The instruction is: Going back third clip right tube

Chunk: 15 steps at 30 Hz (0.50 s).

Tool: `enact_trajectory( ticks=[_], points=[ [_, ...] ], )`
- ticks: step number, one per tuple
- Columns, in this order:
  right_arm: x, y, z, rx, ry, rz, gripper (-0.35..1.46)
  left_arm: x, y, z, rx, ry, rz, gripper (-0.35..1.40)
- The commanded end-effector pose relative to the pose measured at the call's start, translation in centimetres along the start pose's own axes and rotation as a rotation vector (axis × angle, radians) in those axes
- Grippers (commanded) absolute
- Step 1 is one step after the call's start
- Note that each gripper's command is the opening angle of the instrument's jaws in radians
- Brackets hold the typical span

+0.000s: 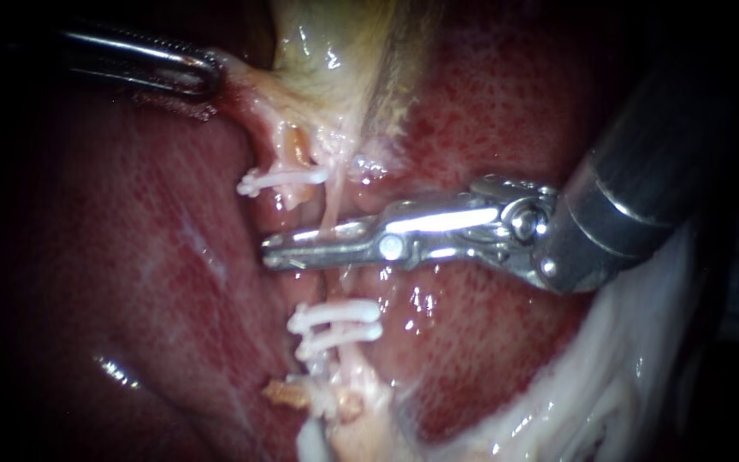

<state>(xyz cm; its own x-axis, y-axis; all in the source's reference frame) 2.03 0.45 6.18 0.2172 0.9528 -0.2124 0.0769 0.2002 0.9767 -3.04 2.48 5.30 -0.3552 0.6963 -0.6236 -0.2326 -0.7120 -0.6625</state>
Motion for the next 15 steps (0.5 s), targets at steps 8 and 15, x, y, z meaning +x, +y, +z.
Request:
enact_trajectory(
  ticks=[8, 15],
  points=[
    [-0.03, 0.16, 0.09, -0.138, 0.01, -0.161, 0.48, -0.01, 0.0, 0.0, 0.0, 0.0, 0.0, -0.35],
    [-0.13, 0.34, -0.09, -0.234, -0.052, -0.287, 0.49, -0.02, -0.01, 0.01, 0.0, 0.0, 0.001, -0.35]
  ],
)
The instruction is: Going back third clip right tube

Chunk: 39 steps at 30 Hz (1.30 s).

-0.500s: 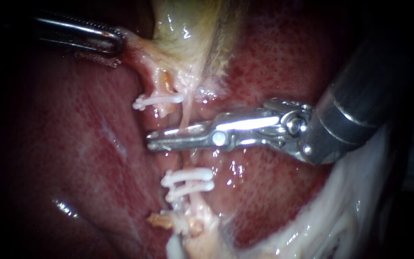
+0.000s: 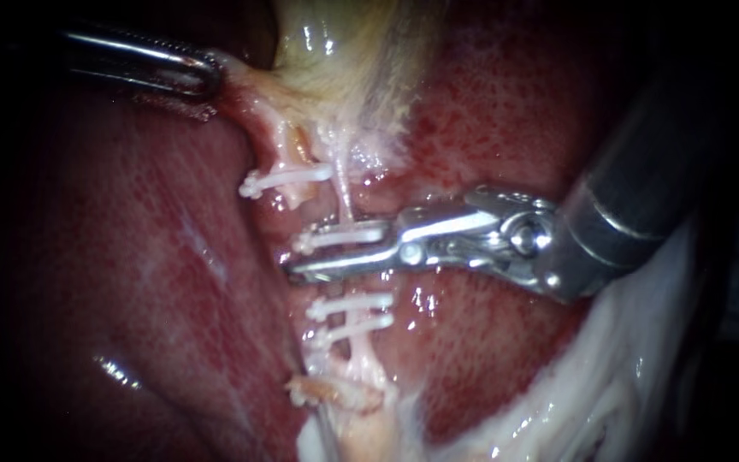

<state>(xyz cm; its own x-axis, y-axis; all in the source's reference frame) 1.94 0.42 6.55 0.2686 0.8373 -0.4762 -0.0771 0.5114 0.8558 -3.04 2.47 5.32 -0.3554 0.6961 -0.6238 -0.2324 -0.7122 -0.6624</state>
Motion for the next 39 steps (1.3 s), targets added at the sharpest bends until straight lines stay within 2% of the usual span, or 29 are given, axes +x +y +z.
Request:
enact_trajectory(
  ticks=[1, 7, 10, 14, 18, 25, 30, 33, 39],
  points=[
    [-0.01, 0.0, -0.05, -0.011, -0.004, -0.033, 0.49, 0.0, 0.0, 0.0, 0.0, 0.0, 0.001, -0.35],
    [-0.04, -0.11, -0.32, -0.036, -0.019, -0.166, 0.49, 0.0, -0.01, 0.0, 0.0, 0.0, 0.001, -0.35],
    [-0.06, -0.18, -0.5, -0.046, -0.021, -0.287, 0.49, 0.0, 0.0, 0.0, 0.0, 0.0, 0.001, -0.35],
    [-0.16, -0.27, -0.81, -0.063, -0.028, -0.457, 0.5, 0.0, 0.0, -0.01, -0.001, 0.0, 0.001, -0.35],
    [-0.26, -0.31, -1.08, -0.064, -0.038, -0.541, 0.5, 0.0, -0.01, 0.01, 0.0, 0.0, 0.001, -0.35],
    [-0.32, -0.39, -1.35, -0.059, -0.14, -0.61, 0.5, -0.04, -0.01, 0.07, 0.008, 0.001, 0.003, -0.35],
    [-0.3, -0.43, -1.41, -0.055, -0.141, -0.614, 0.5, -0.16, -0.06, 0.2, 0.002, 0.0, 0.009, -0.35],
    [-0.3, -0.44, -1.43, -0.06, -0.14, -0.614, 0.5, -0.27, -0.08, 0.34, -0.005, 0.001, 0.016, -0.35],
    [-0.27, -0.45, -1.47, -0.058, -0.139, -0.612, 0.5, -0.45, -0.13, 0.6, -0.02, -0.022, 0.021, -0.35]
  ],
)
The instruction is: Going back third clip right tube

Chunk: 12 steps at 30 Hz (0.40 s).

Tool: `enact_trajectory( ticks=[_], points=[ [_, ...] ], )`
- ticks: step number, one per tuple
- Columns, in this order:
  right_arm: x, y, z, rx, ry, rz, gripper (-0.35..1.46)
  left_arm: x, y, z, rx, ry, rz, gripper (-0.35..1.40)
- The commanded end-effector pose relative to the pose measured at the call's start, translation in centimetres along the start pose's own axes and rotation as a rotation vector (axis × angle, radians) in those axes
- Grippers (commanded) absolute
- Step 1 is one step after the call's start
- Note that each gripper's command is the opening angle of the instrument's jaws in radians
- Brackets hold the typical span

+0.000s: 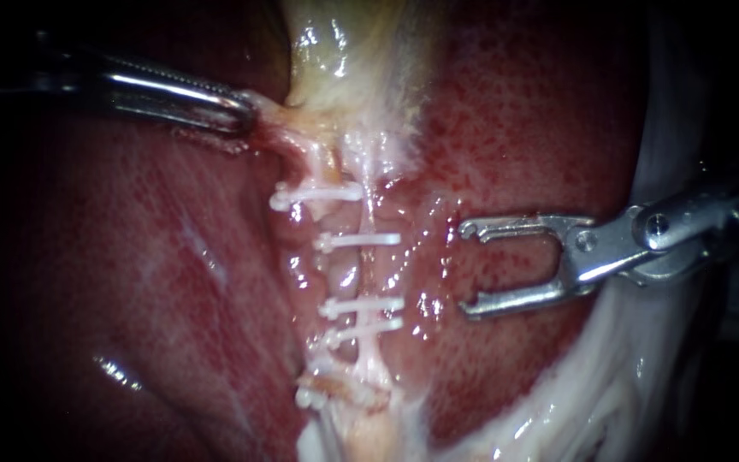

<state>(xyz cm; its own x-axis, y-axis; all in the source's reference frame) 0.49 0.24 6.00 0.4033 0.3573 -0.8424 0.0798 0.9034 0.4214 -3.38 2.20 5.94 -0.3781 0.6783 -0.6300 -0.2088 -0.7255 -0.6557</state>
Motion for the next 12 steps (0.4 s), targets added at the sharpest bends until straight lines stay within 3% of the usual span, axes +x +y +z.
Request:
enact_trajectory(
  ticks=[1, 12],
  points=[
    [0.0, 0.0, -0.01, 0.0, 0.0, 0.001, 0.5, -0.01, 0.0, 0.01, -0.002, -0.002, 0.0, -0.35],
    [0.08, 0.01, 0.08, -0.005, 0.0, -0.001, 0.5, 0.04, 0.01, -0.07, -0.009, -0.002, -0.003, -0.35]
  ],
)
